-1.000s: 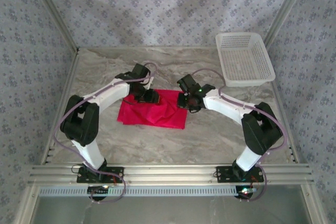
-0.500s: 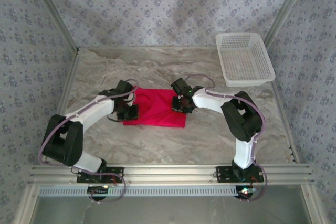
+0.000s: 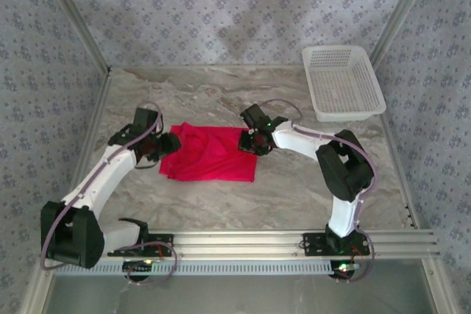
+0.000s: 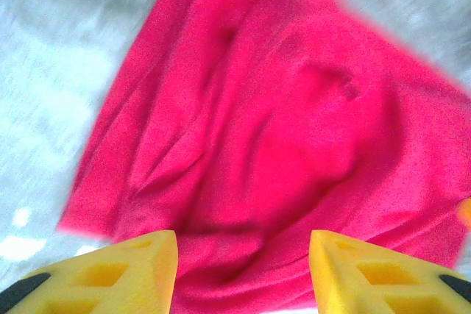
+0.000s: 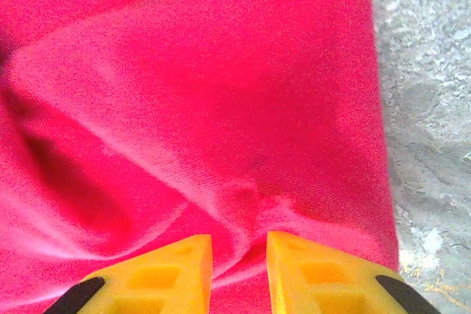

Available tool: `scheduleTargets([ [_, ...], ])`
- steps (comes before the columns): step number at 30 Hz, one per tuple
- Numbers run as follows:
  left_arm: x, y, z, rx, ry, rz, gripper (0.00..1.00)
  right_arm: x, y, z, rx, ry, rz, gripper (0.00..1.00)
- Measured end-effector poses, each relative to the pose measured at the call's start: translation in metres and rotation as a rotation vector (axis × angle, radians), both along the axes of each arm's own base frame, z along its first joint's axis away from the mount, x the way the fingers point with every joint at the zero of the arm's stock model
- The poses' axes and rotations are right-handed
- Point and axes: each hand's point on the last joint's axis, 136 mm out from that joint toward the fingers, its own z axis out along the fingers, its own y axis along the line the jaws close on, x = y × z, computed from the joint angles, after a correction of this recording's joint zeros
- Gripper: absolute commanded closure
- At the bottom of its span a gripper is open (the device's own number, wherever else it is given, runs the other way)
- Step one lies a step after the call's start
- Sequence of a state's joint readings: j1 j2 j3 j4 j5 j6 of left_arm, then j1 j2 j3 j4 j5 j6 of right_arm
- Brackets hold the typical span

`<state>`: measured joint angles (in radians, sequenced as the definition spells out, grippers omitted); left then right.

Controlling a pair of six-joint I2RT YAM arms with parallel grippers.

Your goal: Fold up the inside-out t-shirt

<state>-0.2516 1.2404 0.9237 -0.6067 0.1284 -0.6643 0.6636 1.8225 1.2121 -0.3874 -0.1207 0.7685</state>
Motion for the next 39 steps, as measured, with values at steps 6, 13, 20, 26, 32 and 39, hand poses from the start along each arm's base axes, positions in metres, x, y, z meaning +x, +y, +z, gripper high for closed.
scheduleTargets([
  [6,0.061,-0.030,-0.016,-0.053,0.033,-0.042,0.54,0.002,0.006,0.022,0.033,-0.042,0.009,0.71],
  [13,0.081,-0.036,-0.067,-0.029,0.160,-0.041,0.56,-0.004,0.011,0.022,0.029,-0.037,0.027,0.71],
  [20,0.100,-0.037,-0.064,-0.012,0.142,-0.034,0.93,-0.008,0.016,0.020,0.031,-0.036,0.039,0.73],
  [26,0.109,-0.017,-0.055,0.013,0.130,0.006,1.00,-0.020,0.013,-0.024,-0.029,0.039,0.026,0.76],
  [32,0.111,0.027,-0.057,0.014,0.144,0.103,1.00,-0.020,0.005,-0.037,-0.059,0.053,0.002,0.77],
  [39,0.111,0.061,-0.066,-0.048,0.179,0.182,0.94,-0.018,0.006,-0.037,-0.062,0.049,0.001,0.77],
])
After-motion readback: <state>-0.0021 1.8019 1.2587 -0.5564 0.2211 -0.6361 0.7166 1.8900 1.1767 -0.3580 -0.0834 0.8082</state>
